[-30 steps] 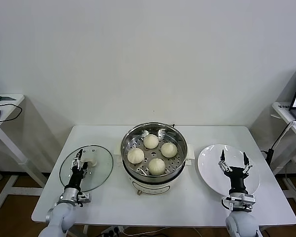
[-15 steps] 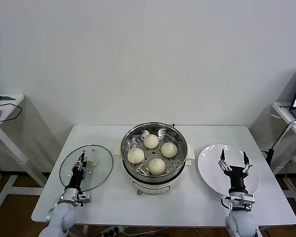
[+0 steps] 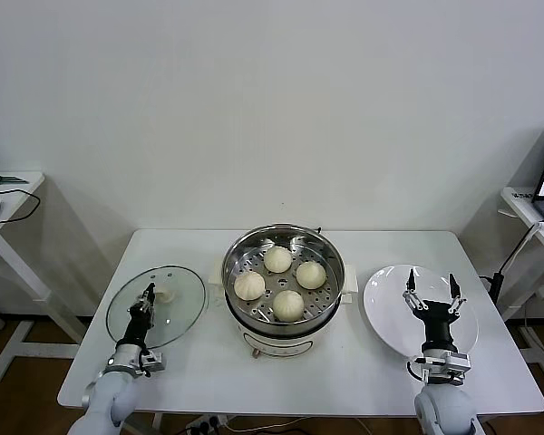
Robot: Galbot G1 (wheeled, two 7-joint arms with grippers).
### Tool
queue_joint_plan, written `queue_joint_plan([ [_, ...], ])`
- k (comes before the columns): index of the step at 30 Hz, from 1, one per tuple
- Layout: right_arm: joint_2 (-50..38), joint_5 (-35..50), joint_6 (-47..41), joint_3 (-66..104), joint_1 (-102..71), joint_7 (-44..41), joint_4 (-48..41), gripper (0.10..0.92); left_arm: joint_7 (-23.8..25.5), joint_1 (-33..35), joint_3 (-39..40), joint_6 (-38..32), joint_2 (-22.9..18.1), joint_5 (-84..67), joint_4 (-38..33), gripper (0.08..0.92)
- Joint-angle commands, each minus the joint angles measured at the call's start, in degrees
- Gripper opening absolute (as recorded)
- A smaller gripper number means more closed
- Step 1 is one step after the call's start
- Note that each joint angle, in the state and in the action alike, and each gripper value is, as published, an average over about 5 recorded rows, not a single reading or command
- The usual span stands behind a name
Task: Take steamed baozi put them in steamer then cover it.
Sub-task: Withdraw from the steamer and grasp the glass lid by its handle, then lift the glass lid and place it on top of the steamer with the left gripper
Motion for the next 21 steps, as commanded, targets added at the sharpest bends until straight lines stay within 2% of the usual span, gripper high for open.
queue_joint_plan([
  [1, 0.36, -0.23, 0.00, -0.13, 0.12, -0.04, 0.10, 0.823, 0.45, 6.58, -5.18, 2.85, 3.76, -4.79, -25.43, 0.185],
  [7, 0.83, -0.19, 0.00, 0.04, 0.22, 0.00, 0.49, 0.823, 2.94, 8.45, -6.11, 7.34, 5.60, -6.29, -41.93, 0.185],
  [12, 0.92, 0.01, -0.01, 0.69, -0.08, -0.01, 0.89, 0.823, 6.72, 8.14, 0.89, 13.04, 5.59, -5.84, -52.45, 0.185],
  [16, 0.94, 0.09, -0.02, 1.26, -0.20, -0.01, 0.89, 0.823, 10.35, 5.92, 11.88, 19.41, 4.38, -5.13, -56.33, 0.185],
  [21, 1.02, 0.10, -0.03, 2.03, -0.25, 0.00, 0.82, 0.823, 13.81, 2.79, 25.61, 24.80, 2.38, -3.83, -55.24, 0.185],
])
